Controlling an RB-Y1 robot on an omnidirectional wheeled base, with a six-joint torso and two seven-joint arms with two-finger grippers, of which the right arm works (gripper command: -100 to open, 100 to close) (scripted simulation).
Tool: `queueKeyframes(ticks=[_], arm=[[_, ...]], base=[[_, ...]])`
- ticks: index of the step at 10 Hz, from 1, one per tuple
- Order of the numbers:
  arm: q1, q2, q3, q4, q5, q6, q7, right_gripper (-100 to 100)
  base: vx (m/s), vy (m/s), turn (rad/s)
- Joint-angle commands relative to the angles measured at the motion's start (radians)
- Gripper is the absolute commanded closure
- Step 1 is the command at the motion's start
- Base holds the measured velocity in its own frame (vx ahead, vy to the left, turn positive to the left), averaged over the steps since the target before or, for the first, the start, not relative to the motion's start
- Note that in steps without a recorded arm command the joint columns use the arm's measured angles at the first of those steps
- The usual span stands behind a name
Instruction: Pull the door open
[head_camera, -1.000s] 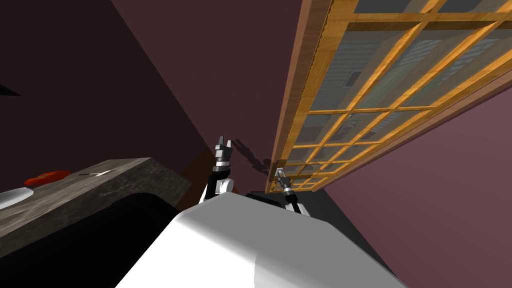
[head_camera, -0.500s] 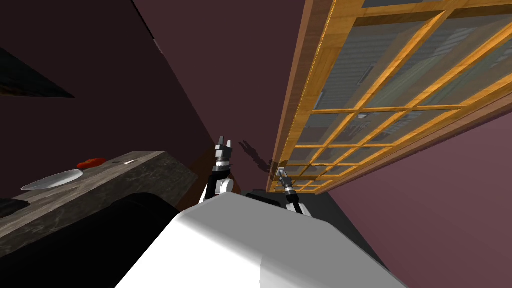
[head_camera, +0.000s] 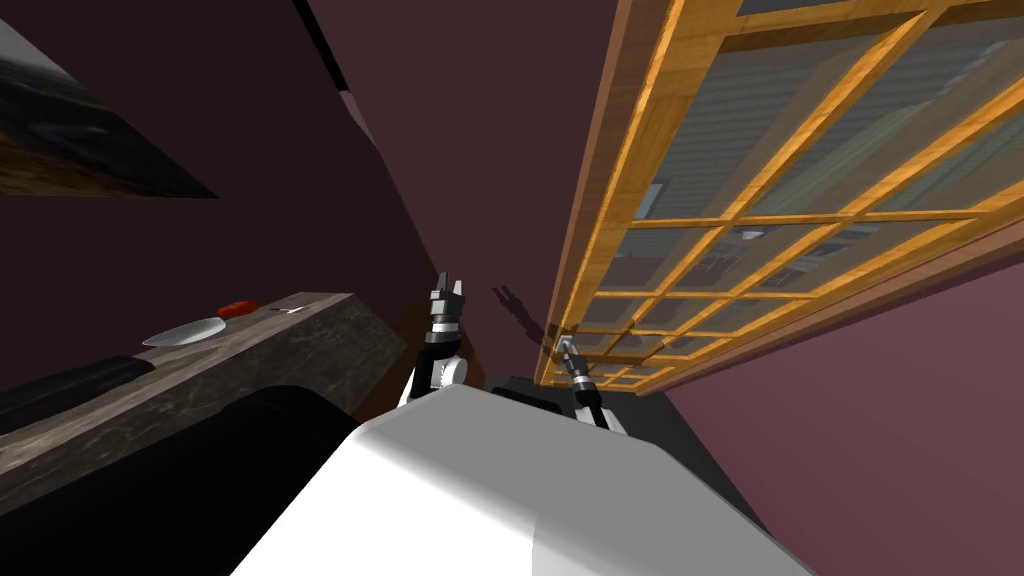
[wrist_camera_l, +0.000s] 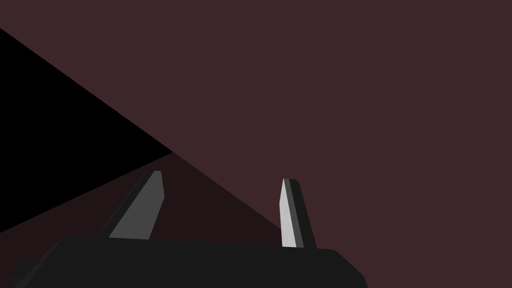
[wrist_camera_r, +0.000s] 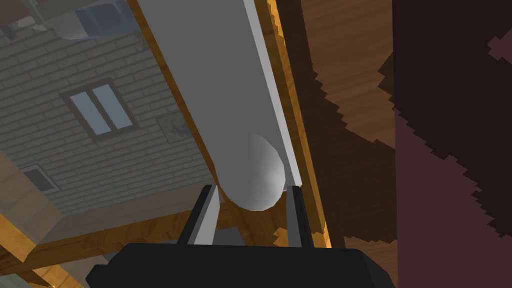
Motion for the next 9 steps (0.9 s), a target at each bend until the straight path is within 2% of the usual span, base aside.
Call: queueKeyframes(ticks=[1, 8, 9], arm=[[0.005, 0.003, 0.007, 0.011, -0.012, 0.003, -0.042, 100], [0.006, -0.018, 0.006, 0.019, -0.084, -0.001, -0.220, 100], [0.006, -0.018, 0.006, 0.019, -0.084, -0.001, -0.225, 100]], base=[[-0.052, -0.019, 0.103], [-0.040, -0.010, 0.108], [-0.032, -0.005, 0.034]])
